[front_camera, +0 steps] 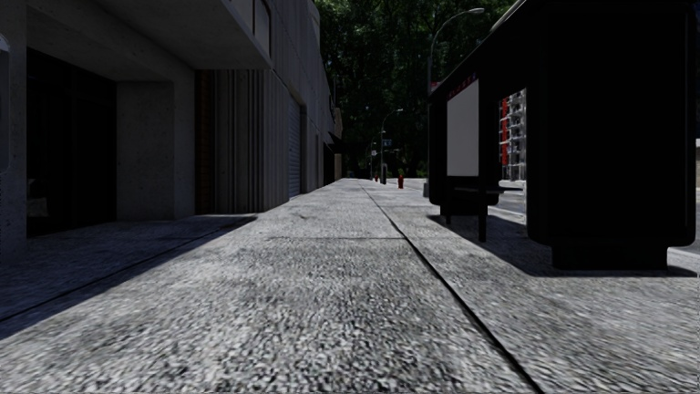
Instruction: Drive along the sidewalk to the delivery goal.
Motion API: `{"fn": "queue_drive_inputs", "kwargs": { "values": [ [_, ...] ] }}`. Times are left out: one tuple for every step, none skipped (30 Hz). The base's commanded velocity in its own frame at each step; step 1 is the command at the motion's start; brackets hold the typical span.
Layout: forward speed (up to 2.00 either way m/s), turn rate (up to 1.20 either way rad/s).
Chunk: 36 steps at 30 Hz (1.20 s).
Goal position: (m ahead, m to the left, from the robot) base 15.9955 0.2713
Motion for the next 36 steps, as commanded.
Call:
{"fn": "queue_drive_inputs", "kwargs": {
  "values": [
    [2.00,0.00],
    [2.00,0.00],
    [2.00,0.00],
    [2.00,0.00],
    [2.00,0.00],
    [2.00,0.00],
    [2.00,0.00],
    [2.00,0.00],
    [2.00,0.00],
    [2.00,0.00],
    [2.00,0.00],
    [2.00,0.00],
    [2.00,0.00],
    [2.00,0.00],
    [2.00,0.00],
    [2.00,0.00],
    [2.00,0.00],
    [2.00,0.00],
    [2.00,0.00],
    [2.00,0.00],
    [2.00,0.00],
    [2.00,0.07],
    [2.00,0.14],
    [2.00,0.14],
    [2.00,0.22],
    [2.00,0.30],
    [2.00,0.41],
    [2.00,0.45],
    [2.00,0.45],
    [2.00,0.46],
    [2.00,0.41],
    [2.00,0.21],
    [2.00,0.21],
    [2.00,0.13],
    [2.00,0.10],
    [2.00,0.10]
  ]
}}
